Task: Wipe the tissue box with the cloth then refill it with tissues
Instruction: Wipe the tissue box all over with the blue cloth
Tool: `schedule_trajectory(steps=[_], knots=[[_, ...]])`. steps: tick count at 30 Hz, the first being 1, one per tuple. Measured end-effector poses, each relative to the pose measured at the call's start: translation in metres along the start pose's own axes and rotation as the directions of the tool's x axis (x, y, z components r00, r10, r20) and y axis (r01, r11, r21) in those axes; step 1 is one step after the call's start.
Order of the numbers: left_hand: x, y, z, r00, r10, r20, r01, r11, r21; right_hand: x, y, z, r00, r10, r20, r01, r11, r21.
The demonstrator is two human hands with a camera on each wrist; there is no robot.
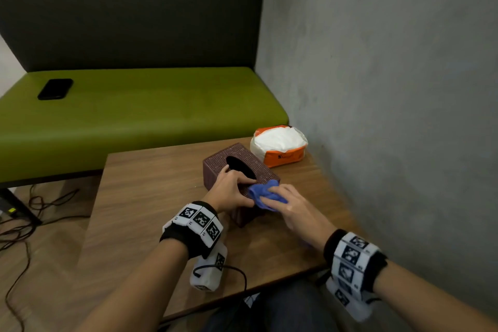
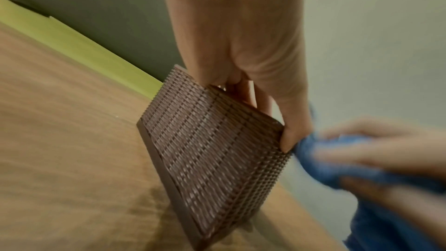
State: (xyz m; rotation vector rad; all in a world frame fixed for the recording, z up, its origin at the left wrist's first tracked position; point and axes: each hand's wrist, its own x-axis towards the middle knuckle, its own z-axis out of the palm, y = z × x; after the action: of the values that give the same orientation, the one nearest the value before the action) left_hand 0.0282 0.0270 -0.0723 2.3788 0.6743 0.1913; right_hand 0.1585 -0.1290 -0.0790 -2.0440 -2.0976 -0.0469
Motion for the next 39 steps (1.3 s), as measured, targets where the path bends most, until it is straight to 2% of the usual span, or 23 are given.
schedule_trajectory(steps=[1,2,3,5,8,11,13,14,15,17,18,21,22,24,26,29,31,32,34,36,38,39], knots=[[-0.002,0.0,0.0,1.0,-0.005,0.02,0.005,1.0,-0.003,-0.005,0.015,0.002,0.996,0.059,0.059,-0.058,0.998,-0.021],[-0.003,0.001,0.001,0.999,-0.002,0.044,0.003,1.0,-0.012,-0.012,0.027,0.004,0.977,0.173,0.124,-0.173,0.985,-0.012],[-0.004,0.003,0.003,0.998,0.008,0.056,-0.007,1.0,-0.017,-0.018,0.034,0.008,0.96,0.261,0.105,-0.265,0.964,0.028],[-0.003,0.006,0.004,0.999,0.003,0.036,-0.003,1.0,-0.013,-0.022,0.034,0.018,0.921,0.386,-0.054,-0.377,0.918,0.127],[-0.001,0.009,0.005,1.0,-0.014,0.012,0.014,0.999,-0.032,-0.014,0.018,0.023,0.872,0.397,-0.286,-0.35,0.915,0.202],[-0.003,0.012,0.005,0.999,-0.021,0.028,0.021,1.0,0.006,0.01,0.015,0.013,0.819,0.437,-0.371,-0.368,0.897,0.245],[-0.002,0.012,0.007,0.999,-0.019,0.035,0.018,1.0,0.014,0.023,0.024,0.011,0.716,0.552,-0.427,-0.43,0.831,0.352],[-0.002,0.013,0.008,0.999,-0.017,0.033,0.016,1.0,0.013,0.029,0.022,0.009,0.689,0.575,-0.442,-0.42,0.813,0.402],[-0.002,0.014,0.008,1.0,-0.018,0.022,0.018,1.0,0.01,0.034,0.014,0.01,0.723,0.535,-0.438,-0.382,0.837,0.392],[-0.003,0.013,0.009,1.0,-0.006,-0.013,0.006,1.0,-0.008,0.032,-0.008,0.02,0.865,0.349,-0.36,-0.278,0.931,0.237],[-0.003,0.012,0.008,0.999,0.006,-0.04,-0.007,1.0,-0.022,0.025,-0.018,0.024,0.912,0.266,-0.313,-0.228,0.962,0.153],[-0.005,0.011,0.007,0.998,0.021,-0.057,-0.023,1.0,-0.02,0.004,-0.013,0.017,0.967,0.097,-0.237,-0.086,0.995,0.057],[-0.004,0.011,0.007,0.999,0.024,-0.045,-0.024,1.0,-0.003,0.007,-0.003,0.013,0.969,0.084,-0.233,-0.075,0.996,0.048],[-0.004,0.011,0.007,0.999,0.032,0.011,-0.032,0.999,0.03,0.026,0.012,0.003,0.959,0.17,-0.227,-0.15,0.983,0.102],[-0.006,0.013,0.003,0.996,0.066,0.066,-0.07,0.996,0.058,0.037,0.004,0.001,0.95,0.237,-0.205,-0.213,0.968,0.129],[-0.007,0.008,-0.011,0.976,0.126,0.175,-0.143,0.986,0.09,0.014,-0.02,0.011,0.978,0.1,-0.183,-0.096,0.995,0.031],[-0.005,0.004,-0.02,0.948,0.136,0.289,-0.198,0.96,0.198,-0.004,-0.018,0.0,0.986,0.014,-0.167,-0.009,0.999,0.031],[-0.002,0.003,-0.025,0.936,0.123,0.331,-0.218,0.939,0.265,-0.003,-0.011,-0.005,0.984,0.021,-0.177,-0.015,0.999,0.036],[0.004,0.008,-0.029,0.925,0.052,0.377,-0.192,0.919,0.344,0.009,0.005,-0.01,0.959,0.165,-0.229,-0.149,0.985,0.088],[0.004,0.02,-0.019,0.942,-0.024,0.336,-0.09,0.943,0.321,0.022,0.012,-0.007,0.924,0.29,-0.251,-0.265,0.955,0.13],[-0.001,0.031,0.0,0.977,-0.086,0.194,0.043,0.975,0.216,0.029,0.005,0.005,0.912,0.346,-0.222,-0.322,0.937,0.137],[-0.004,0.032,0.011,0.99,-0.089,0.11,0.064,0.975,0.212,0.029,0.001,0.01,0.9,0.367,-0.235,-0.342,0.929,0.14]])
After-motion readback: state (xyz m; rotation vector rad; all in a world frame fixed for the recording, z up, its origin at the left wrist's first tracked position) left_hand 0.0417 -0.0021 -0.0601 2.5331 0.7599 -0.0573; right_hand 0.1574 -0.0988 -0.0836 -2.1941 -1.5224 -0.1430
